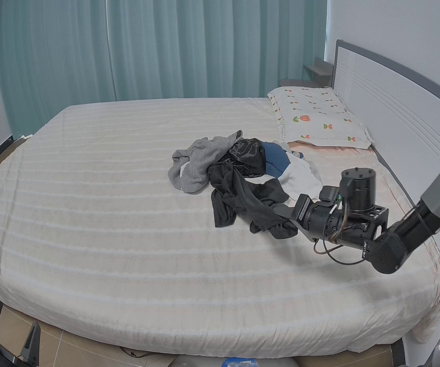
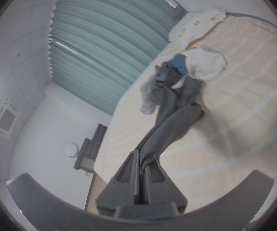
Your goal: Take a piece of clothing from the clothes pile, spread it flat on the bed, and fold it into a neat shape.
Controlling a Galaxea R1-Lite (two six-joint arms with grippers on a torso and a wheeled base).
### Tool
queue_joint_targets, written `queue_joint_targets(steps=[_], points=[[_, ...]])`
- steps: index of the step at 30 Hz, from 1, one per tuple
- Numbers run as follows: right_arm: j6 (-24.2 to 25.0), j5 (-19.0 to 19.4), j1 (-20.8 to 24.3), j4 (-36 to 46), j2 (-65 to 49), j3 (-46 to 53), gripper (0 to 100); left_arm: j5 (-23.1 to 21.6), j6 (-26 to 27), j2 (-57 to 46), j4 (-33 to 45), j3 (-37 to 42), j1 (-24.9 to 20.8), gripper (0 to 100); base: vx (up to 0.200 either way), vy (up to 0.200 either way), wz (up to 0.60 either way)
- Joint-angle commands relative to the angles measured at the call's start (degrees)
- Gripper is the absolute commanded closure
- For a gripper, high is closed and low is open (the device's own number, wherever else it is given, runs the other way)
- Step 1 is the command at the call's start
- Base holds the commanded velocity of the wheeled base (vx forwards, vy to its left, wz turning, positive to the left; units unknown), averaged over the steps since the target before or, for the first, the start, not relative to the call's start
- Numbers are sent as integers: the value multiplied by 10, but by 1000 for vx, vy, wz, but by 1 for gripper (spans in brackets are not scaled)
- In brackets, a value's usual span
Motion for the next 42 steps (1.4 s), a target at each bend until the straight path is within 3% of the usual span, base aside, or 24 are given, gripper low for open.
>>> queue_joint_targets(steps=[1,9,21,24,26,28,30,37,42], points=[[0,9,39,-40,-130,55,100,0,0,-9,0,9,0,0,0,0,0],[-1,4,39,-70,-161,52,100,0,0,-9,0,8,0,0,0,0,0],[-5,5,41,-81,-196,68,100,-9,41,-10,-7,9,0,0,0,0,0],[-5,5,35,-81,-200,64,100,1,17,-10,-6,8,0,0,0,0,0],[-6,5,30,-79,-208,67,100,16,-43,1,-42,-37,3,0,0,0,0],[-7,7,29,-76,-209,69,100,22,-111,71,-91,-138,4,0,0,0,0],[-7,7,30,-76,-204,69,100,20,-123,125,-90,-167,4,0,0,0,0],[-7,6,29,-81,-206,58,100,19,-71,335,-108,-182,-32,0,0,0,0],[-6,5,29,-81,-188,43,100,20,-41,480,-171,-181,-114,0,0,0,0]])
